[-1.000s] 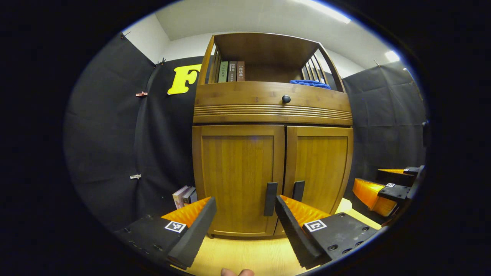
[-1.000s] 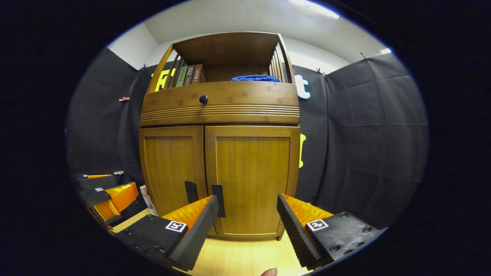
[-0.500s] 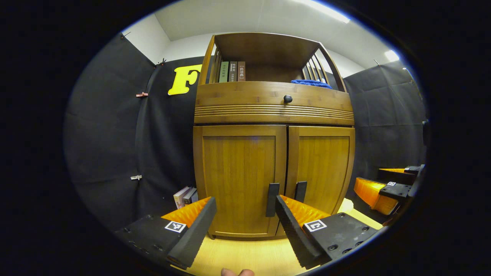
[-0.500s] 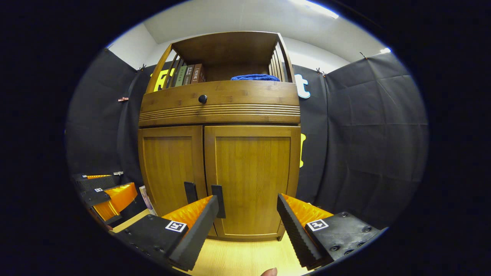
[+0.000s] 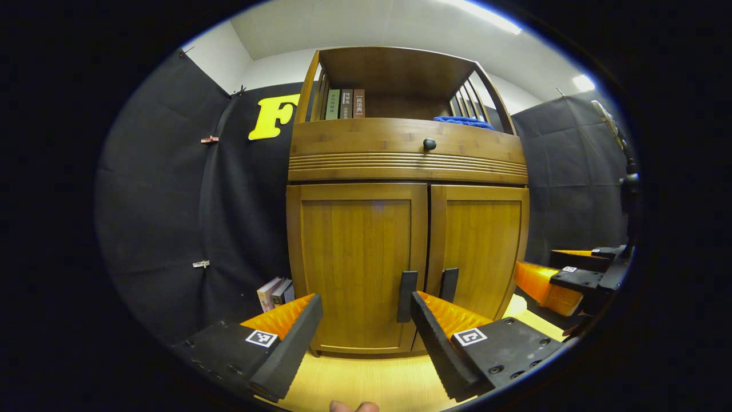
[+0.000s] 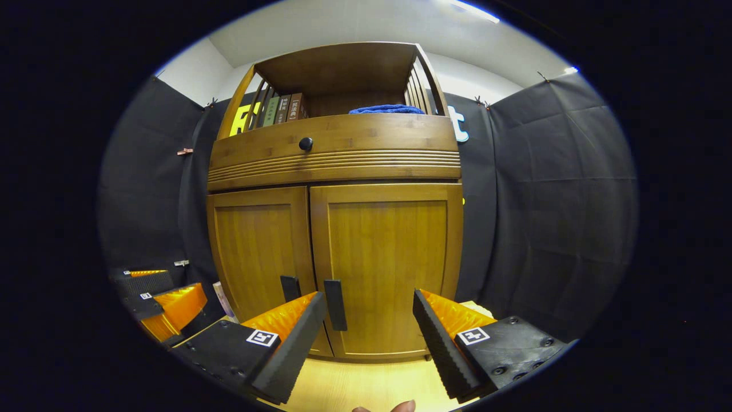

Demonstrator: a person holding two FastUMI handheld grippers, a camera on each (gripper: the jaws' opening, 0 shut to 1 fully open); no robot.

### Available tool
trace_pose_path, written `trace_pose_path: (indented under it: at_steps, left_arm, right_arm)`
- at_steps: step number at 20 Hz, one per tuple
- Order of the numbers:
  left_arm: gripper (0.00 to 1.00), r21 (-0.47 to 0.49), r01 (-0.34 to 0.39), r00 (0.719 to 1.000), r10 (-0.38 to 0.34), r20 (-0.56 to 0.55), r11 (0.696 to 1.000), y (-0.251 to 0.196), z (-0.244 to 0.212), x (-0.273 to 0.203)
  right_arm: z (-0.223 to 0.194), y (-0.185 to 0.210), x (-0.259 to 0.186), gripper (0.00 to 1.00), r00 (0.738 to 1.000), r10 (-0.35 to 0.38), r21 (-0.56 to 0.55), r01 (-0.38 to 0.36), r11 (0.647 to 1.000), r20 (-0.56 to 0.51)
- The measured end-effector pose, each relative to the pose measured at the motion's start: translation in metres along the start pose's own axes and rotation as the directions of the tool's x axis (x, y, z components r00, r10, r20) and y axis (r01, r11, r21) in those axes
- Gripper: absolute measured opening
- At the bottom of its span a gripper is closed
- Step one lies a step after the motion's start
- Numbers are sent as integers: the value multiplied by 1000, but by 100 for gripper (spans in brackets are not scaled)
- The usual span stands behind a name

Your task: Open the right door of the double-door shoe cabinet with the right hand, and open the left door with the left hand.

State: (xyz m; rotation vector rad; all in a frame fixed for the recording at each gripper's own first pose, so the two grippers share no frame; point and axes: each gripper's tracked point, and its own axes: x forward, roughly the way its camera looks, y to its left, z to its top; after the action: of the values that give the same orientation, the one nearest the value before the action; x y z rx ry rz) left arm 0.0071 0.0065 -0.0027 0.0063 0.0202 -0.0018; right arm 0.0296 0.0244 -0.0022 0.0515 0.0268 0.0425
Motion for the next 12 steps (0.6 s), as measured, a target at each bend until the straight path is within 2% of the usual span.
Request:
trace_pose_path:
  at_steps: [7, 12]
  left_arm:
    - [96, 3, 7, 1000, -7, -23, 1000, 2, -3, 3]
    - [95, 0, 6, 999, -6, -36, 1000, 5, -6, 4]
  right_arm:
    - [-35, 26, 53, 98, 997, 37, 8, -36, 999, -62]
    - [-71, 30, 96, 98, 991, 21, 34, -17, 999, -133]
